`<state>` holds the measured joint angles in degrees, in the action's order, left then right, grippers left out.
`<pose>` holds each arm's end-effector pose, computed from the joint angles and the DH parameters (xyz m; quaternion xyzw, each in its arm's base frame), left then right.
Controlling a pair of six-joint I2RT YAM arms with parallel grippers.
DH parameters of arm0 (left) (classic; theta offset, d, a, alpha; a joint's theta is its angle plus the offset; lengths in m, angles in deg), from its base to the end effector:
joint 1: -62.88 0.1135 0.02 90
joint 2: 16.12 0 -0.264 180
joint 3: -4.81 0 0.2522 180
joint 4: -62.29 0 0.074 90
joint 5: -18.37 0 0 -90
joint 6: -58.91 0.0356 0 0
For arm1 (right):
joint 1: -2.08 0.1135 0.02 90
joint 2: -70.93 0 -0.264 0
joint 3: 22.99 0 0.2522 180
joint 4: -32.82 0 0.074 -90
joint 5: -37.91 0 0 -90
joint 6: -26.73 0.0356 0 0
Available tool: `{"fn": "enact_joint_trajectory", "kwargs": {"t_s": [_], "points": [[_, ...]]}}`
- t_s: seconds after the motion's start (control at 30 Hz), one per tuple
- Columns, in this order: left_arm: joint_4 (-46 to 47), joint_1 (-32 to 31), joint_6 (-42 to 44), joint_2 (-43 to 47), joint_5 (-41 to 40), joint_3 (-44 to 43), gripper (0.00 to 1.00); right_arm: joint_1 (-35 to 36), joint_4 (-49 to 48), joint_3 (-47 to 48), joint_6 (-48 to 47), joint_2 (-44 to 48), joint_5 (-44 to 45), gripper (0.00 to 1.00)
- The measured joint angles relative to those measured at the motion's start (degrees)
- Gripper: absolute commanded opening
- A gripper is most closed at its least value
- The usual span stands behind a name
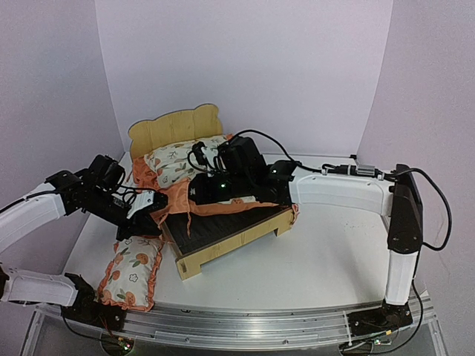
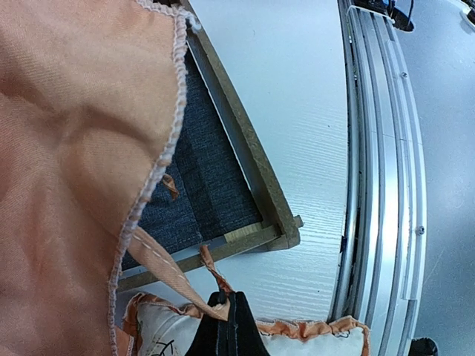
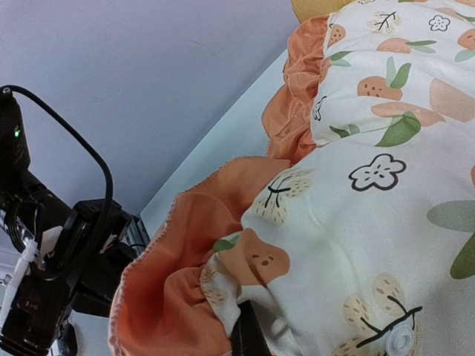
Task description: Set up the pet bed
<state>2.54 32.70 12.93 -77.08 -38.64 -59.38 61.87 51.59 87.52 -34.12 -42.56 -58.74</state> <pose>0.1640 -0.1178 0.2719 0.6191 0.6830 -0.2366 0.3069 0.2373 0.4157 0.3020 -0.2497 0.7885 0.4266 0.3660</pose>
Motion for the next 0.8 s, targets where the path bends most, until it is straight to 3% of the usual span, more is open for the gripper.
{"fn": "enact_joint_trajectory", "kwargs": {"t_s": [0.27,0.73,0.8], "points": [[-3.88,0.24,3.98,1.87,1.99,-5.23,0.0,-0.07,-0.04,0.07,1.58,-0.27,-2.67,0.0],[-6.62,0.24,10.23,2.44,-2.01,0.05,0.0,0.25,-0.73,3.48,6.1,-5.66,-12.21,0.0],[-6.56,0.24,10.58,2.44,-2.38,0.48,0.05,0.44,-1.09,4.04,6.11,-5.66,-13.1,0.0]]}}
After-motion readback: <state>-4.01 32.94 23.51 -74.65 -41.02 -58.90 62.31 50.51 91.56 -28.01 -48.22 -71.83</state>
